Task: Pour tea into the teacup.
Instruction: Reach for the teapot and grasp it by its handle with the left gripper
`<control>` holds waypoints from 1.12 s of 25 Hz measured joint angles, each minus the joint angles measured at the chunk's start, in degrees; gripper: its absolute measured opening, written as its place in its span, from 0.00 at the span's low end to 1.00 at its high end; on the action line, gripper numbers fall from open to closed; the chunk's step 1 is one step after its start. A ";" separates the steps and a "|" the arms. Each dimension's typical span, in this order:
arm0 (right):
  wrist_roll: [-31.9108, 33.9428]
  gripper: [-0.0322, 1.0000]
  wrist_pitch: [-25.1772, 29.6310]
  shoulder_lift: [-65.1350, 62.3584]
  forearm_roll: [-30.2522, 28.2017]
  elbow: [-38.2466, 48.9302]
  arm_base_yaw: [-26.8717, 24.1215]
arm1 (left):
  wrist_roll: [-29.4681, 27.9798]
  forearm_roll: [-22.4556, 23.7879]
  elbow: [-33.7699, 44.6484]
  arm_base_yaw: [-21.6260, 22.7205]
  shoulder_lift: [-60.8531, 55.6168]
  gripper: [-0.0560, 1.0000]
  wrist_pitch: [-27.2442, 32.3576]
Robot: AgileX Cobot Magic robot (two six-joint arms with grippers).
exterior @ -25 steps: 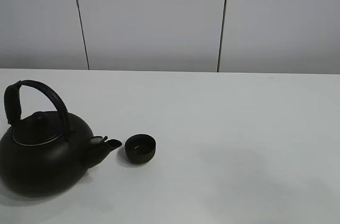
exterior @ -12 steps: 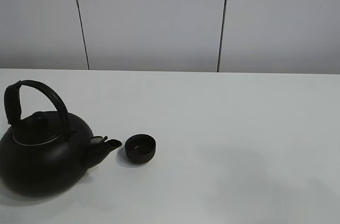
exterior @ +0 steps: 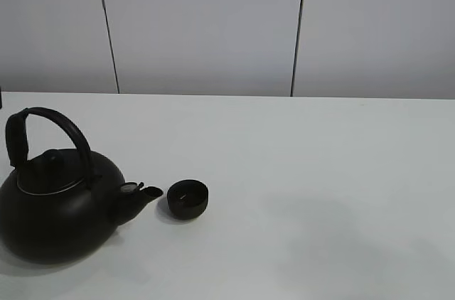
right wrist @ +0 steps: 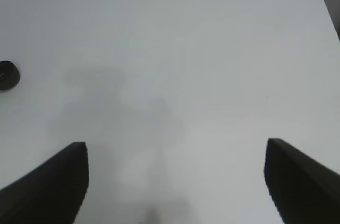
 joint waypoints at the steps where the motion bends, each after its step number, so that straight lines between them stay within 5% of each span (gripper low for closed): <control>1: 0.00 0.63 0.00 0.00 0.00 0.00 0.00 | 0.00 0.14 0.38 0.20 2.08 0.53 -2.68; 9: 0.00 0.63 0.00 0.00 0.00 0.00 0.00 | 5.44 8.28 5.60 12.69 19.47 0.53 -27.00; 16: 0.00 0.63 0.00 0.00 0.00 0.00 0.00 | 7.78 18.34 4.02 15.95 32.29 0.53 -27.99; 28: 0.00 0.63 -0.06 0.00 0.00 0.00 0.00 | 8.20 19.20 -3.57 15.95 33.35 0.51 -28.67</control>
